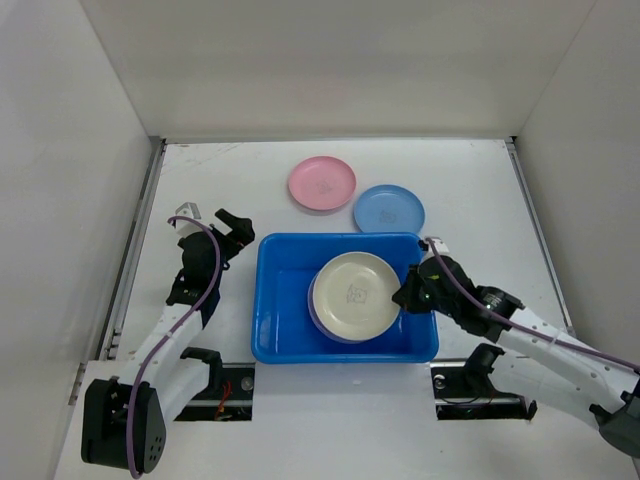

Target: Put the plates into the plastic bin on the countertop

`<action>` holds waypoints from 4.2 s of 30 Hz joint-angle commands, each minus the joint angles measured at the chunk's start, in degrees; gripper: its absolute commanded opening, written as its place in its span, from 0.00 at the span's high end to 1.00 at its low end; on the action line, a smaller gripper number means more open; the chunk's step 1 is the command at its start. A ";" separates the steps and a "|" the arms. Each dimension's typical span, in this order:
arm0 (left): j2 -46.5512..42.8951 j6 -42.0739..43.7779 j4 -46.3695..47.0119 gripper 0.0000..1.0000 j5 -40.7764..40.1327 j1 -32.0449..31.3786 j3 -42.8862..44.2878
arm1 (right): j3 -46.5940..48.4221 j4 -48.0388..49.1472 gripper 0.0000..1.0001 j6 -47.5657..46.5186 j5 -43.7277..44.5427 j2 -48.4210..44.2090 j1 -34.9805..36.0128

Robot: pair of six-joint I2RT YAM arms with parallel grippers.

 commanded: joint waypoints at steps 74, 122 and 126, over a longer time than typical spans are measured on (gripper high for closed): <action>79.03 16.42 -11.28 0.53 31.42 -1.51 68.70 | 13.16 5.84 0.18 -18.80 1.29 1.54 -11.28; 1.59 13.88 -29.22 0.93 4.53 -34.63 21.86 | 3.40 14.20 0.20 -8.52 13.59 -14.18 -11.45; 6.42 14.41 -28.95 0.93 0.92 -40.61 20.54 | 3.22 13.76 0.20 -8.17 14.47 -15.16 -13.47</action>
